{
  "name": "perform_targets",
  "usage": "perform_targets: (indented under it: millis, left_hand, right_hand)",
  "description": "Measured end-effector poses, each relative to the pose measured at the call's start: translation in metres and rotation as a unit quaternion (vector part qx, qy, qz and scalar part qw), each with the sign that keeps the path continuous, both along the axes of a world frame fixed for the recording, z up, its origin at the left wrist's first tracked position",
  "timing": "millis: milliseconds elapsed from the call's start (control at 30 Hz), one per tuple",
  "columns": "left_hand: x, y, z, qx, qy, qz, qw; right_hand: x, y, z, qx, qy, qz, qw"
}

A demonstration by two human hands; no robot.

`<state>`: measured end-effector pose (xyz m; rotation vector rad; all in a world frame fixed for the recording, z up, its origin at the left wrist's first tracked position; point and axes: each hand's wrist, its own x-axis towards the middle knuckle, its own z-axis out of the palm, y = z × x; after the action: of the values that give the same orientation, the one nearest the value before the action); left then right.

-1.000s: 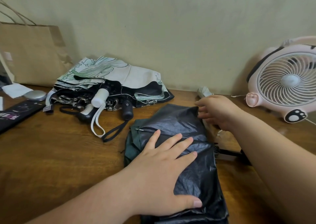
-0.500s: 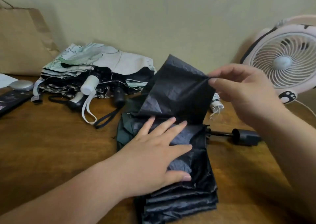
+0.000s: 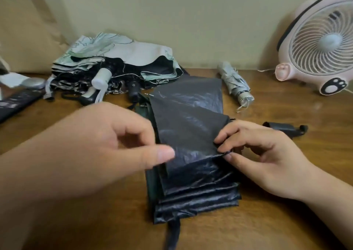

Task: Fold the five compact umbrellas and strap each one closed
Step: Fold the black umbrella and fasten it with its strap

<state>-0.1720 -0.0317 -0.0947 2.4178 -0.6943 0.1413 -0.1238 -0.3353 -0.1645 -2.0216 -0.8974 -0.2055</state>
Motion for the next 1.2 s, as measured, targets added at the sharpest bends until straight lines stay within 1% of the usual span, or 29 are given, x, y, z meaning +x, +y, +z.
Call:
perform_targets:
  millis: [67,100,133,200,233,300,367,433,500,533,567,600,667,700,767,833,1000,1100,1200]
  left_hand:
    - [-0.003,0.007,0.001,-0.077,0.011,0.140,0.987]
    - [-0.005,0.004,-0.003,-0.128,0.024,0.185,0.974]
    - [-0.006,-0.004,-0.006,-0.179,0.049,0.208,0.960]
    - [-0.007,-0.020,-0.016,-0.259,0.125,0.214,0.934]
    - [-0.006,-0.027,-0.022,-0.282,0.159,0.213,0.922]
    - [-0.005,-0.039,-0.032,-0.330,0.194,0.223,0.897]
    - [-0.004,-0.046,-0.042,-0.378,0.186,0.243,0.874]
    - [-0.006,-0.050,-0.049,-0.401,0.145,0.262,0.865]
    - [-0.009,-0.054,-0.053,-0.410,0.105,0.257,0.869]
    - [-0.010,-0.055,-0.054,-0.405,0.091,0.243,0.876]
    - [-0.011,-0.057,-0.056,-0.396,0.078,0.222,0.888]
    - [-0.011,-0.059,-0.056,-0.385,0.067,0.195,0.899]
    - [-0.010,-0.066,-0.056,-0.353,0.052,0.138,0.924]
    - [-0.009,-0.069,-0.056,-0.335,0.051,0.114,0.934]
    - [-0.006,-0.073,-0.056,-0.328,0.058,0.077,0.940]
    - [-0.004,-0.073,-0.057,-0.343,0.062,0.059,0.936]
    - [0.000,-0.067,-0.064,-0.348,0.051,0.060,0.934]
    - [-0.003,-0.064,-0.066,-0.332,0.017,0.065,0.941]
    - [-0.010,-0.060,-0.067,-0.342,-0.005,0.062,0.938]
  right_hand:
    - [0.000,0.003,-0.001,0.002,-0.016,0.000,1.000]
    - [0.001,0.004,-0.001,0.001,-0.027,-0.003,1.000]
    - [0.001,0.005,-0.001,-0.001,-0.042,-0.008,0.999]
    - [0.000,0.006,-0.001,-0.010,-0.077,-0.015,0.997]
    - [0.000,0.006,-0.001,-0.013,-0.090,-0.017,0.996]
    - [-0.001,0.006,-0.001,-0.015,-0.099,-0.023,0.995]
    - [-0.003,0.006,-0.002,-0.010,-0.094,-0.030,0.995]
    - [-0.005,0.005,-0.001,0.004,-0.093,-0.037,0.995]
    - [-0.005,0.004,-0.001,0.017,-0.086,-0.043,0.995]
    - [-0.005,0.004,-0.002,0.027,-0.067,-0.040,0.997]
    - [-0.005,0.006,-0.002,0.052,-0.025,-0.025,0.998]
    - [-0.005,0.007,-0.001,0.095,0.037,0.003,0.995]
    - [-0.006,0.009,0.003,0.198,0.165,0.058,0.964]
    - [-0.006,0.009,0.005,0.235,0.208,0.071,0.947]
    - [-0.006,0.009,0.007,0.277,0.250,0.080,0.924]
    - [-0.005,0.008,0.008,0.292,0.265,0.084,0.915]
    - [0.000,0.003,0.006,0.276,0.250,0.066,0.926]
    - [0.001,0.003,0.006,0.274,0.255,0.058,0.926]
    - [0.003,0.001,0.005,0.274,0.268,0.058,0.922]
